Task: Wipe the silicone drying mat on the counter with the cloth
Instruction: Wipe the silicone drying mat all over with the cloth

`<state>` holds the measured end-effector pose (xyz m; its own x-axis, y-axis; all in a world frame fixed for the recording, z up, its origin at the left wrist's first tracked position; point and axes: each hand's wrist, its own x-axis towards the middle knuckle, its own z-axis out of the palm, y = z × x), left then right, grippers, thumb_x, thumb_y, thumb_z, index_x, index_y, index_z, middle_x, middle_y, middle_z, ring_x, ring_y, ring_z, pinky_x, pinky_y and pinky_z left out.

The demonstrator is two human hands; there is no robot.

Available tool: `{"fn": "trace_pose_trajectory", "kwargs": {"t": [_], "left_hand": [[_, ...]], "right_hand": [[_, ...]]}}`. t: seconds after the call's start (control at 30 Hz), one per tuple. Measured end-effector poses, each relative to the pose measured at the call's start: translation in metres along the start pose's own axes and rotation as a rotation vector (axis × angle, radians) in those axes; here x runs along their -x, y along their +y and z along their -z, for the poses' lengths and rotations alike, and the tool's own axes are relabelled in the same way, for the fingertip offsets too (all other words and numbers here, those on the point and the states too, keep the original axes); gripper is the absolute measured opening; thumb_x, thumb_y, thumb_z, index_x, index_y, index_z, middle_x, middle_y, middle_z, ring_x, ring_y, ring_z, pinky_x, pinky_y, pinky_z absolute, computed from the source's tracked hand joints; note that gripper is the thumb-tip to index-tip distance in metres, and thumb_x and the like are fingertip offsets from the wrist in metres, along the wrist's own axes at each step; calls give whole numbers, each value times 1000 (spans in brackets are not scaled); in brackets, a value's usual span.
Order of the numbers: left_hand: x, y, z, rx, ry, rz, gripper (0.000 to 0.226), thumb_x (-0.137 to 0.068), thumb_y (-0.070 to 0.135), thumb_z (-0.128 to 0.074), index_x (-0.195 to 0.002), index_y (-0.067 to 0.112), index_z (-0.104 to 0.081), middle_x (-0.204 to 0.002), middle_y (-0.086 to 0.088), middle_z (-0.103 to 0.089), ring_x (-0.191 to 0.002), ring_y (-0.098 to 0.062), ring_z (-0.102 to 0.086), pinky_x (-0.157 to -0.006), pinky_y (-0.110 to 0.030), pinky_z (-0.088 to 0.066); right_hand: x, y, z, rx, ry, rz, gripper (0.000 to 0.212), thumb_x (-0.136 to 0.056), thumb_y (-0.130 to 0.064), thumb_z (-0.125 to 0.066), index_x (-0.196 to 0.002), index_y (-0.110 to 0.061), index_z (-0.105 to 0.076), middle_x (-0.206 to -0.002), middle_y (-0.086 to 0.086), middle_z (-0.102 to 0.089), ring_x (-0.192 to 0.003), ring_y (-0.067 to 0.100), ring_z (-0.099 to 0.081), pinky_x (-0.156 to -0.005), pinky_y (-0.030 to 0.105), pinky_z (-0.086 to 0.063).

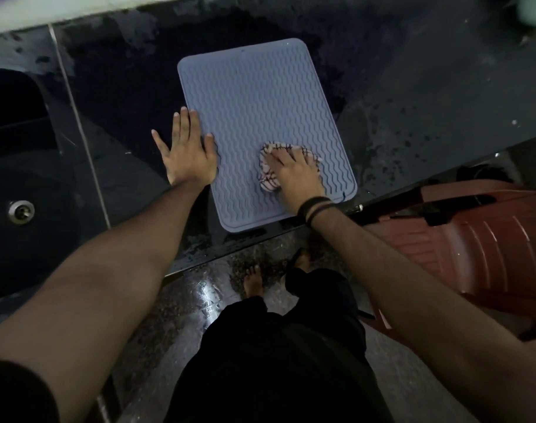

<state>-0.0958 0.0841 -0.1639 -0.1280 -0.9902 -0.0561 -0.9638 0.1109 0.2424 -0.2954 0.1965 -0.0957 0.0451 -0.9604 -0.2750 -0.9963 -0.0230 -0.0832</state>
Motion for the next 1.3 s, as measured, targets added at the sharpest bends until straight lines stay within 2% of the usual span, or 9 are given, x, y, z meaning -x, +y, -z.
{"fn": "trace_pose_trajectory", "kwargs": {"t": [0.13,0.27,0.4,0.57,0.77,0.9,1.1,1.23,1.3], "left_hand": [[-1,1,-1,-13,-2,13,62,-105,44,-14,-161,18,-11,-169,0,-9,-155,-15,-4,-118,-68,6],[0,0,1,-5,0,7,63,-105,45,-13,-161,16,-11,-169,-1,-9,-156,-16,-4,-117,-68,7],[0,0,-1,14,10,-4,63,-105,44,-15,-161,15,-13,-169,-2,-11,-155,-17,-6,-118,-67,7],[-1,0,0,9,7,-4,64,-104,45,-15,-161,16,-12,-169,-2,-11,-155,-17,-6,-118,-67,6],[-1,-1,-2,12,3,-1,64,-104,45,-15,-161,17,-13,-169,-1,-11,-155,-16,-6,-118,-66,7],[-2,-1,-2,6,1,9,63,-104,45,-14,-161,18,-12,-169,0,-10,-155,-15,-5,-118,-67,7],[-1,-1,-2,19,-2,3,63,-105,46,-13,-161,17,-11,-169,-1,-9,-156,-16,-4,-118,-67,7],[-1,0,0,18,-8,-2,63,-105,46,-14,-161,17,-11,-169,-2,-9,-156,-16,-4,-118,-67,7],[-1,0,0,19,-10,-3,63,-105,46,-15,-161,18,-11,-169,-1,-9,-156,-16,-3,-118,-66,7]], "right_hand": [[41,3,-9,53,55,5,65,-80,-5,-55,-142,-21,-41,-141,2,-43,-125,33,-40,-99,50,-37],[72,4,-4,98,-38,37,55,-87,-9,-43,-140,-22,-42,-141,2,-42,-126,31,-39,-99,46,-36],[68,19,20,33,-126,6,44,-85,-12,-53,-128,-21,-56,-132,3,-49,-121,28,-43,-98,41,-38],[13,12,38,-161,108,-45,56,-77,-8,-64,-131,-16,-54,-128,10,-52,-119,32,-45,-102,46,-40],[2,-16,1,-29,-7,12,66,-81,-10,-63,-143,-18,-41,-142,5,-42,-128,31,-38,-105,48,-36],[43,-11,-9,10,65,46,62,-80,-4,-55,-139,-21,-44,-137,2,-45,-123,31,-40,-98,47,-38],[59,5,9,-31,-92,91,56,-81,-5,-52,-135,-24,-52,-135,2,-48,-125,28,-41,-103,43,-36],[19,0,26,-162,79,10,59,-75,-4,-61,-132,-18,-53,-130,6,-52,-121,31,-44,-100,45,-40],[-4,-14,26,-190,74,22,64,-74,-4,-62,-136,-16,-50,-134,7,-51,-122,31,-43,-103,46,-39]]}}
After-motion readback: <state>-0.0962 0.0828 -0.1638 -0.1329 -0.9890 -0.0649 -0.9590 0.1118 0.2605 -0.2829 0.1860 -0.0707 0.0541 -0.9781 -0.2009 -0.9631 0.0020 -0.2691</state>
